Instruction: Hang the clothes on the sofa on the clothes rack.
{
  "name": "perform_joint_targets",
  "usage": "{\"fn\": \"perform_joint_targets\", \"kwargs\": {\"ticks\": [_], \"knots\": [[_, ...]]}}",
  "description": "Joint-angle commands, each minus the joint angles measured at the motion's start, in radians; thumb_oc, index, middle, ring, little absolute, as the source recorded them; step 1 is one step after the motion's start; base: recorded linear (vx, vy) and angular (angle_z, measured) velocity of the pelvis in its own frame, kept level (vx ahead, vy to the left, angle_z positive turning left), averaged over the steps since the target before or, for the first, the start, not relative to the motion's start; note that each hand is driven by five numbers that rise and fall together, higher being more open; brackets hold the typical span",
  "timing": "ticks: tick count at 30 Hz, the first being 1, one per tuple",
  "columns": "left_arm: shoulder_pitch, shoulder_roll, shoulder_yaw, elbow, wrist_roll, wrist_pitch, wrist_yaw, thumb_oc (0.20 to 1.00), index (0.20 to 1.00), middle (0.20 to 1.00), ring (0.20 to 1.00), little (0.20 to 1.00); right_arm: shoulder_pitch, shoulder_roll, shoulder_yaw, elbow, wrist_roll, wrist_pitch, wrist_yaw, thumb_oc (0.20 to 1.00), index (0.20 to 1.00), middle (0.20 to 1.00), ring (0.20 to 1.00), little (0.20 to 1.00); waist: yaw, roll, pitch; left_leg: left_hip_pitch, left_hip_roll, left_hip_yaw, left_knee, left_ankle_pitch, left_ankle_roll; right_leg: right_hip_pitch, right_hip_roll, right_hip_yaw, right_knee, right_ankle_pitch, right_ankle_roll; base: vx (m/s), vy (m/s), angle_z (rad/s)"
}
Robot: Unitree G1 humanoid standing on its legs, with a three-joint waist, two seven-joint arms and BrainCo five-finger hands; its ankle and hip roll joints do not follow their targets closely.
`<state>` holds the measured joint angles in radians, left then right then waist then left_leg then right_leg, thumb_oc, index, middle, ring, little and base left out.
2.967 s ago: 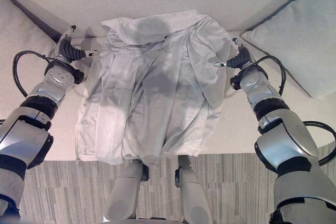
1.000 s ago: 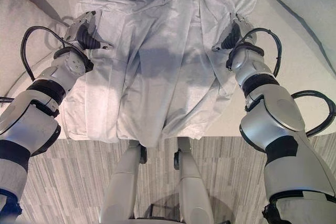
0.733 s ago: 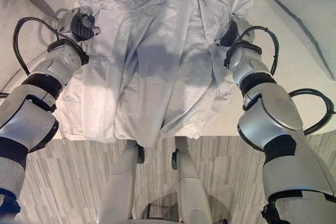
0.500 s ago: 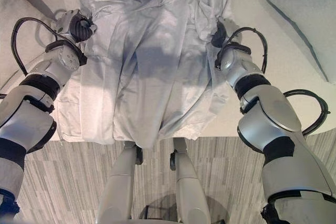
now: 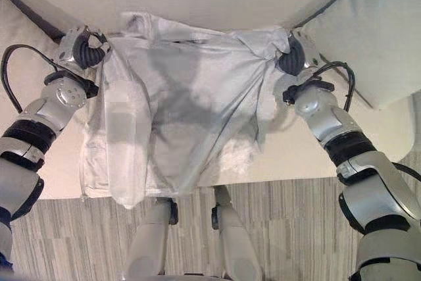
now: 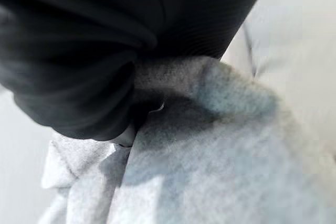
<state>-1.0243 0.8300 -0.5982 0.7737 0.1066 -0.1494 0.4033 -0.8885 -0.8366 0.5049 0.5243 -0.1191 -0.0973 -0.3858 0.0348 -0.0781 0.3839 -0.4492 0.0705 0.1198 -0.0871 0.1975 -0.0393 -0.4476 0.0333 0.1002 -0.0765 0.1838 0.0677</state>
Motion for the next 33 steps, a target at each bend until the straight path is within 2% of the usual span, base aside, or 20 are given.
{"fn": "perform_joint_targets", "kwargs": {"ticks": [1, 8, 15, 20, 23, 24, 27, 30, 33], "knots": [[-0.017, -0.017, 0.056, 0.031, 0.018, -0.038, 0.061, 0.2, 0.2, 0.2, 0.2, 0.2, 0.019, -0.036, -0.043, -0.016, -0.037, -0.029, -0.036, 0.2, 0.2, 0.2, 0.2, 0.2, 0.005, 0.015, -0.047, 0.091, -0.011, -0.018, 0.0, -0.091, -0.073, 0.051, -0.018, 0.019, 0.098, -0.144, 0.117, -0.02, -0.084, -0.05], [0.078, -0.005, 0.147, -0.094, 0.02, -0.053, 0.06, 0.2, 0.2, 0.2, 0.2, 0.2, 0.188, -0.046, -0.195, -0.121, -0.076, -0.036, -0.027, 0.2, 0.2, 0.2, 0.2, 0.2, -0.005, 0.015, -0.078, 0.133, 0.005, -0.019, 0.0, -0.087, -0.078, 0.089, -0.02, 0.02, 0.111, -0.163, 0.113, -0.02, -0.053, 0.0], [0.229, -0.039, 0.324, -0.184, 0.009, -0.06, 0.096, 0.2, 0.2, 0.2, 0.2, 0.2, 0.317, -0.023, -0.346, -0.171, -0.138, -0.031, -0.063, 0.2, 0.2, 0.2, 0.2, 0.2, -0.002, 0.016, -0.118, 0.155, 0.012, -0.019, 0.0, -0.084, -0.081, 0.113, -0.018, 0.023, 0.123, -0.177, 0.108, 0.0, -0.042, 0.0], [0.345, -0.011, 0.452, -0.32, 0.003, -0.073, 0.113, 0.2, 0.2, 0.2, 0.2, 0.2, 0.329, -0.073, -0.396, -0.283, -0.22, -0.028, -0.075, 0.2, 0.2, 0.2, 0.2, 0.2, 0.009, 0.02, -0.169, 0.212, 0.017, -0.016, 0.0, -0.091, -0.089, 0.165, -0.018, 0.016, 0.129, -0.198, 0.099, 0.04, -0.045, 0.07], [0.409, 0.008, 0.527, -0.397, 0.007, -0.076, 0.114, 0.2, 0.2, 0.2, 0.2, 0.2, 0.32, -0.106, -0.414, -0.355, -0.25, -0.028, -0.061, 0.2, 0.2, 0.2, 0.2, 0.2, 0.019, 0.024, -0.208, 0.261, 0.019, -0.012, 0.0, -0.099, -0.095, 0.223, -0.019, 0.003, 0.123, -0.211, 0.093, 0.07, -0.089, 0.2], [0.429, 0.031, 0.572, -0.462, 0.008, -0.085, 0.115, 0.2, 0.2, 0.2, 0.2, 0.2, 0.302, -0.128, -0.42, -0.4, -0.249, -0.038, -0.037, 0.2, 0.2, 0.2, 0.2, 0.2, 0.036, 0.028, -0.251, 0.3, 0.021, -0.011, 0.0, -0.101, -0.1, 0.272, -0.017, -0.012, 0.121, -0.226, 0.087, 0.08, -0.096, 0.24], [0.44, 0.039, 0.593, -0.488, 0.011, -0.081, 0.112, 0.2, 0.2, 0.2, 0.2, 0.2, 0.291, -0.137, -0.418, -0.412, -0.248, -0.037, -0.028, 0.2, 0.2, 0.2, 0.2, 0.2, 0.039, 0.03, -0.26, 0.32, 0.022, -0.016, 0.0, -0.104, -0.103, 0.303, -0.017, -0.02, 0.117, -0.233, 0.084, 0.03, -0.078, 0.1], [0.4, 0.063, 0.608, -0.555, 0.012, -0.076, 0.102, 0.2, 0.2, 0.2, 0.2, 0.2, 0.139, -0.196, -0.325, -0.423, -0.271, -0.029, -0.004, 0.2, 0.2, 0.2, 0.2, 0.2, 0.084, 0.03, -0.317, 0.368, 0.019, -0.055, 0.0, -0.082, -0.111, 0.399, -0.014, -0.061, 0.128, -0.263, 0.072, -0.05, -0.081, 0.37], [0.338, 0.076, 0.585, -0.578, 0.027, -0.072, 0.107, 0.2, 0.2, 0.2, 0.2, 0.2, 0.069, -0.227, -0.285, -0.427, -0.285, -0.022, -0.008, 0.2, 0.2, 0.2, 0.2, 0.2, 0.077, 0.035, -0.322, 0.393, 0.029, -0.07, 0.009, -0.086, -0.116, 0.42, -0.031, -0.103, 0.146, -0.273, 0.076, -0.06, 0.08, 0.57]]}}
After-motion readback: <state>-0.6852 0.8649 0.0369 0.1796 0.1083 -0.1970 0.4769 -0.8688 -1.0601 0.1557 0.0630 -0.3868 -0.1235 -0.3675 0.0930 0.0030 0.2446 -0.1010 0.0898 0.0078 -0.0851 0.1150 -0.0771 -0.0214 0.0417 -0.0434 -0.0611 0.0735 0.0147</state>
